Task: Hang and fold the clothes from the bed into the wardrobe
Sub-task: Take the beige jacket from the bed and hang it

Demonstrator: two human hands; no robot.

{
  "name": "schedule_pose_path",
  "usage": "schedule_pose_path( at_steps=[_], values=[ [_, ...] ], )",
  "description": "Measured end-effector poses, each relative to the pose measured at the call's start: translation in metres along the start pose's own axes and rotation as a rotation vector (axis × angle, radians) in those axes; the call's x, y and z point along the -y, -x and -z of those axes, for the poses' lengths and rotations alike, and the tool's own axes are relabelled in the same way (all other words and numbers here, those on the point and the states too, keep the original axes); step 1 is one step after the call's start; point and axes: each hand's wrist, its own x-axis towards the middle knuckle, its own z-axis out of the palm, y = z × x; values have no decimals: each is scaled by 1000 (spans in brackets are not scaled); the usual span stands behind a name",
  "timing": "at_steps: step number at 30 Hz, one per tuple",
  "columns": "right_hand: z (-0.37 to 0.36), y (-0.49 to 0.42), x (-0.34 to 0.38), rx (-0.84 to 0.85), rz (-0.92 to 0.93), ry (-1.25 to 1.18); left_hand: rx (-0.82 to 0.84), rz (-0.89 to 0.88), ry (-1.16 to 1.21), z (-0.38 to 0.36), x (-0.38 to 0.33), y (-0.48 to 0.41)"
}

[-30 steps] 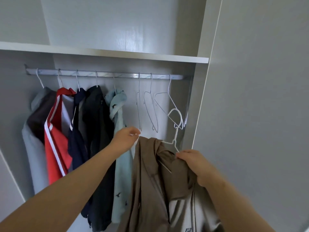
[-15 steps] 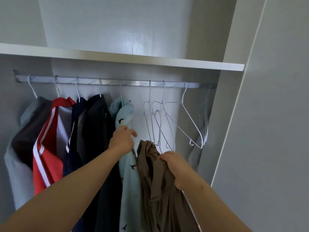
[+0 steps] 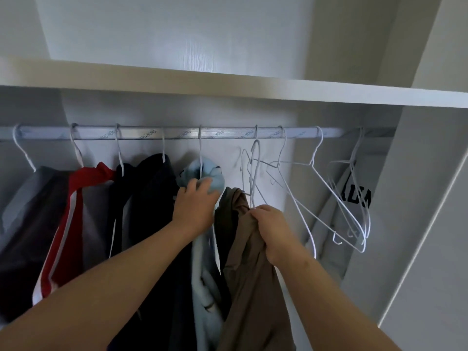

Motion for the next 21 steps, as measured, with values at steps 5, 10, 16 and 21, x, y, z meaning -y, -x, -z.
schedule_pose_path(
  at_steps=[5,10,16,21],
  values=[
    [8,-30,0,-167,-30,36,-63,44,207,-12,12,-7],
    [11,-44,-5,-255,-30,101,-42,123,472,-15,11,-24],
    [-13,-47,10,-150,77,75,68,180,592,-12,12,-34],
    [-32,-62,37,-104,136,40,138,169,611,-6,19,-38]
  ],
)
